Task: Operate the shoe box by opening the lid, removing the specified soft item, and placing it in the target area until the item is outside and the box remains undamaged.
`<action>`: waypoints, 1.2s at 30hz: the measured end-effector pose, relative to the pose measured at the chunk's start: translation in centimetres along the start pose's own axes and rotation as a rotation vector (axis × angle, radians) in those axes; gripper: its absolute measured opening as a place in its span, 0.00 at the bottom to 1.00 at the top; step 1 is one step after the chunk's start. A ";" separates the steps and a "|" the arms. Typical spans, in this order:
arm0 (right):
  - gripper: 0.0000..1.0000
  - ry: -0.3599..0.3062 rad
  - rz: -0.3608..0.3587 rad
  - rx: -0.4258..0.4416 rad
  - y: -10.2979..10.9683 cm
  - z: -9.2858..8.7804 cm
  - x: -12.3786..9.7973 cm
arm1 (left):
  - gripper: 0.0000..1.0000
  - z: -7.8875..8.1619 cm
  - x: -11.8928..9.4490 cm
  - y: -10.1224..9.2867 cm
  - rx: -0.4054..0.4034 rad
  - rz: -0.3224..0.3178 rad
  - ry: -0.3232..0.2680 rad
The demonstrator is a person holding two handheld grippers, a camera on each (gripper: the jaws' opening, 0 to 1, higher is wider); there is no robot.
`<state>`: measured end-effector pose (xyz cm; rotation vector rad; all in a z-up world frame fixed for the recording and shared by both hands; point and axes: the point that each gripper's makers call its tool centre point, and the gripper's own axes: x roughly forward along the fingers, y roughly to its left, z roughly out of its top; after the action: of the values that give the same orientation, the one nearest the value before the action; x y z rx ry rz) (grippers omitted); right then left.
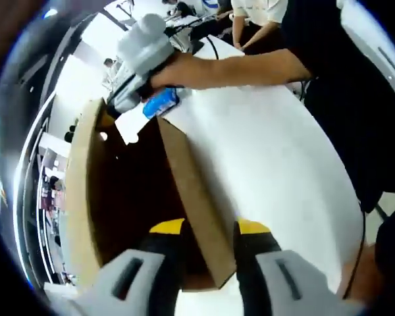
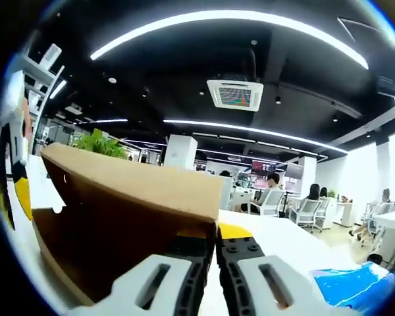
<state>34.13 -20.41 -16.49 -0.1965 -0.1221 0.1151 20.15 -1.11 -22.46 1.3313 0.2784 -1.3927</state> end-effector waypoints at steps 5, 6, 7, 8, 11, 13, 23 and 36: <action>0.01 -0.003 -0.001 0.003 0.1 0.1 0.1 | 0.39 2.2 -0.7 0.4 0.024 0.023 -0.126; 0.01 -0.005 -0.001 0.003 0.1 0.0 0.1 | 0.41 2.8 -0.6 0.9 0.037 0.052 -0.153; 0.01 -0.005 -0.001 0.002 0.1 0.0 0.1 | 0.45 3.3 -0.6 1.3 0.046 0.075 -0.174; 0.01 -0.005 0.000 0.000 0.1 0.0 0.1 | 0.50 3.4 -0.6 1.5 0.025 0.088 -0.183; 0.01 -0.005 0.001 -0.006 0.3 0.1 0.1 | 0.53 3.3 -1.1 2.3 -0.039 0.143 -0.198; 0.01 -0.004 0.002 -0.006 0.3 0.2 0.1 | 0.54 2.7 -1.6 2.9 -0.075 0.187 -0.199; 0.01 -0.003 0.009 -0.012 0.4 0.5 0.0 | 0.57 -1.0 -7.8 7.7 -0.190 0.452 -0.121; 0.01 -0.004 0.013 -0.024 0.3 0.6 0.3 | 0.54 -3.7 -8.7 11.7 -0.263 0.452 0.104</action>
<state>34.30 -19.97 -15.99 -0.2209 -0.1259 0.1271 29.08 2.40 -10.88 1.1600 0.2048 -0.8780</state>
